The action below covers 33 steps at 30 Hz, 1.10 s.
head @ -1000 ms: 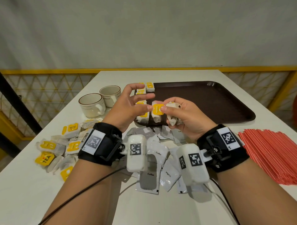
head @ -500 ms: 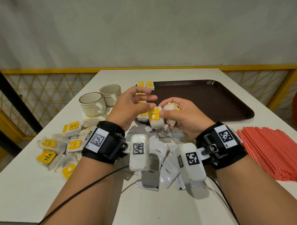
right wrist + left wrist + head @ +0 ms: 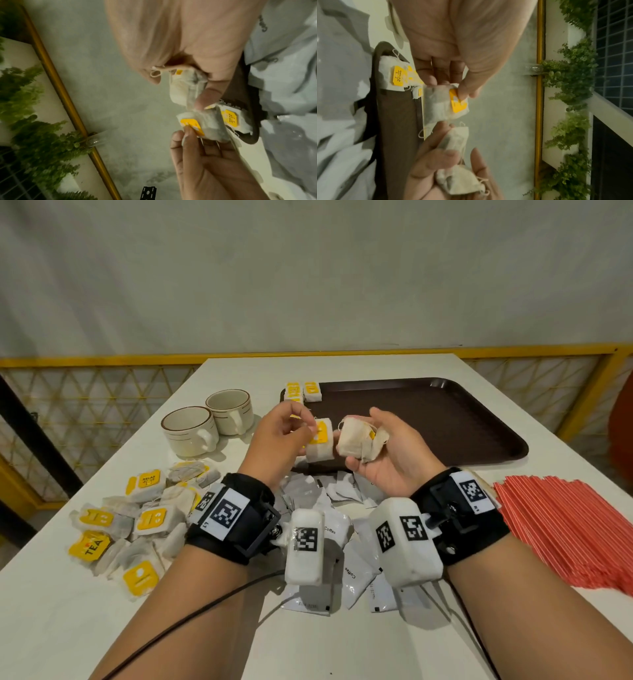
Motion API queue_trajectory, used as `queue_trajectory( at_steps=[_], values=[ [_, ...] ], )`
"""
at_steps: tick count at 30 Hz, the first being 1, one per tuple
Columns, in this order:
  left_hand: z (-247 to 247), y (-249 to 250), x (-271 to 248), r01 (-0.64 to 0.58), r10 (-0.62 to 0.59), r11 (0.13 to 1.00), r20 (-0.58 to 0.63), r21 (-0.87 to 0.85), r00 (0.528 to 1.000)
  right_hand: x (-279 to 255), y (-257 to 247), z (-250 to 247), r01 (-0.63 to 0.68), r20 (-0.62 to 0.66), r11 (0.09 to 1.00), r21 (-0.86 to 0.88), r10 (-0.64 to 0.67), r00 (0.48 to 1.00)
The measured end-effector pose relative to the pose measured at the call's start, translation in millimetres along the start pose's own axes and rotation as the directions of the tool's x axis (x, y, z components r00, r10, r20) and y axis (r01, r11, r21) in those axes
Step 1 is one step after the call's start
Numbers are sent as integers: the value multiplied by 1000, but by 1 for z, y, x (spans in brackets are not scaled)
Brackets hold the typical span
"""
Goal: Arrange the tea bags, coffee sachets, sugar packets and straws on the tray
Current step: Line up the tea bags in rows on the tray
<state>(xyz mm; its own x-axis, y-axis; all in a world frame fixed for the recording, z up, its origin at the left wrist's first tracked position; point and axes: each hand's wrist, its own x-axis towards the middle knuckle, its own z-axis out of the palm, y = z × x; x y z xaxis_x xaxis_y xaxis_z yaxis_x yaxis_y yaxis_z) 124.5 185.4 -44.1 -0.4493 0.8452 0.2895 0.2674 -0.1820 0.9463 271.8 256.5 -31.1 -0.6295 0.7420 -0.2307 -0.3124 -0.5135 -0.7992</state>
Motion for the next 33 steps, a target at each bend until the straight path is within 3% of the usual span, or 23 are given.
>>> queue_trajectory(
  at_steps=[8,11,15,19,25,28,33],
  values=[
    [-4,-8,4,60,-60,998,-10,-20,998,1,9,0,101,62,912,-398,-83,995],
    [-3,-6,3,68,-68,998,-13,-2,998,3,8,0,120,43,927,-356,-112,993],
    [-3,-6,3,74,-74,997,-20,14,997,5,3,-3,89,-27,982,-169,-95,995],
    [-3,-7,2,101,-101,995,-17,19,995,6,4,-5,115,-5,969,-219,-119,993],
    [2,-2,-1,95,-99,990,41,100,994,7,6,-6,227,1,961,-156,-229,973],
    [3,-1,-2,93,-99,989,53,111,994,9,8,-8,253,-4,940,-230,-261,965],
    [2,-1,-1,106,-110,991,49,78,993,8,11,-10,322,107,881,-346,-304,947]
  ],
)
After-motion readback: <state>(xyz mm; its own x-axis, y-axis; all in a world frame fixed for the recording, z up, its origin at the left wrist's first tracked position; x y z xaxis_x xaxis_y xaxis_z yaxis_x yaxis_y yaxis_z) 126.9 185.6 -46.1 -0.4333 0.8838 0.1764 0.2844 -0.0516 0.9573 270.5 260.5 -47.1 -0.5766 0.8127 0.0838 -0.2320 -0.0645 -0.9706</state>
